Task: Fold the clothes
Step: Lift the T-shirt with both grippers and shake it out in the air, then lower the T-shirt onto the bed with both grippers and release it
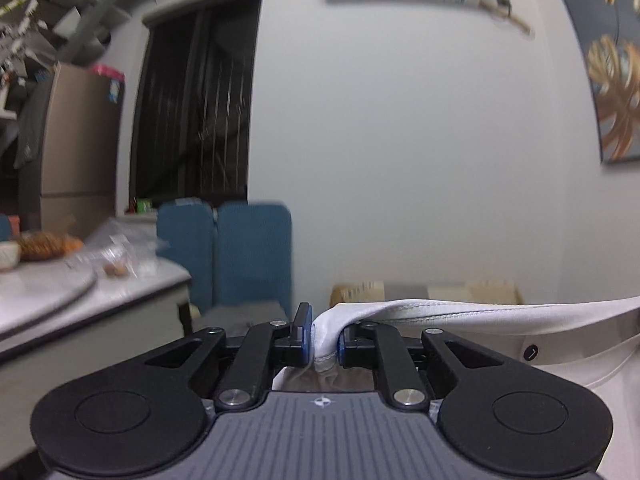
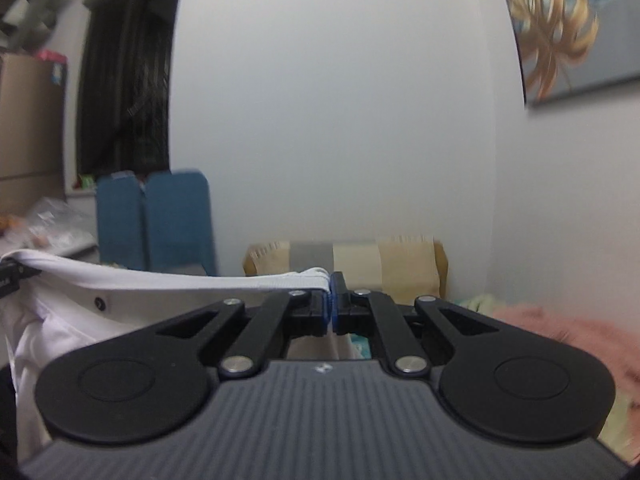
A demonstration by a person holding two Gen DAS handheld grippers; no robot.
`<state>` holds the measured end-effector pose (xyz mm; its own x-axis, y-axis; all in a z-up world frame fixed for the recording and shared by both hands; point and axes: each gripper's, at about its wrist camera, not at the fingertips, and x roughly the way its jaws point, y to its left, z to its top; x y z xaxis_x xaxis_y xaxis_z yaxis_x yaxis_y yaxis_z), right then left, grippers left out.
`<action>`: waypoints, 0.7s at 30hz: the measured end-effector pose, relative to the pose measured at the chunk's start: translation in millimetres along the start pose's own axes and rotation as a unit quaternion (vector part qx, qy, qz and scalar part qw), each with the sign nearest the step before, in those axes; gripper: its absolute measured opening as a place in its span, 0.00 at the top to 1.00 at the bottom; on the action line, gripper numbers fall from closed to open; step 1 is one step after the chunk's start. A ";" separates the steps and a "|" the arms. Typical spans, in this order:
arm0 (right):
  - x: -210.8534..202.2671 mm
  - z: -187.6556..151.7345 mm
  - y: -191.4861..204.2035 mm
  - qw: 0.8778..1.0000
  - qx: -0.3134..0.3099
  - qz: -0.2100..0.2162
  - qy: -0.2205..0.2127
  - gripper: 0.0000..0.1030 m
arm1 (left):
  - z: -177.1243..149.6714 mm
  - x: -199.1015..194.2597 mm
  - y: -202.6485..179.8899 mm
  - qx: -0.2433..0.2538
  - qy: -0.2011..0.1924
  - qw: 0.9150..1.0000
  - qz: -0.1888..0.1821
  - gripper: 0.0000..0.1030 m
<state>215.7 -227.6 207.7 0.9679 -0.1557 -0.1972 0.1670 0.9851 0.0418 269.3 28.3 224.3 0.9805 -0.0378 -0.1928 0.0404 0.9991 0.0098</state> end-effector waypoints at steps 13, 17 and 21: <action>323.8 -241.4 -20.1 0.986 0.017 -0.021 0.166 0.95 | -292.5 356.6 -41.4 0.040 0.189 0.981 0.000 0.78; 351.8 -276.1 -32.1 0.982 0.047 -0.008 0.180 0.93 | -333.8 396.9 -43.0 0.046 0.207 0.977 -0.007 0.60; 358.4 -283.8 -40.8 0.973 0.078 0.008 0.215 0.62 | -331.5 391.1 -34.3 0.022 0.213 0.977 -0.015 0.26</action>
<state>502.5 -302.8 -142.6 0.8077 -0.0618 -0.5863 0.2110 0.9589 0.1896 587.7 -15.0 -176.7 0.8097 -0.0462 -0.5850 0.0849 0.9956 0.0389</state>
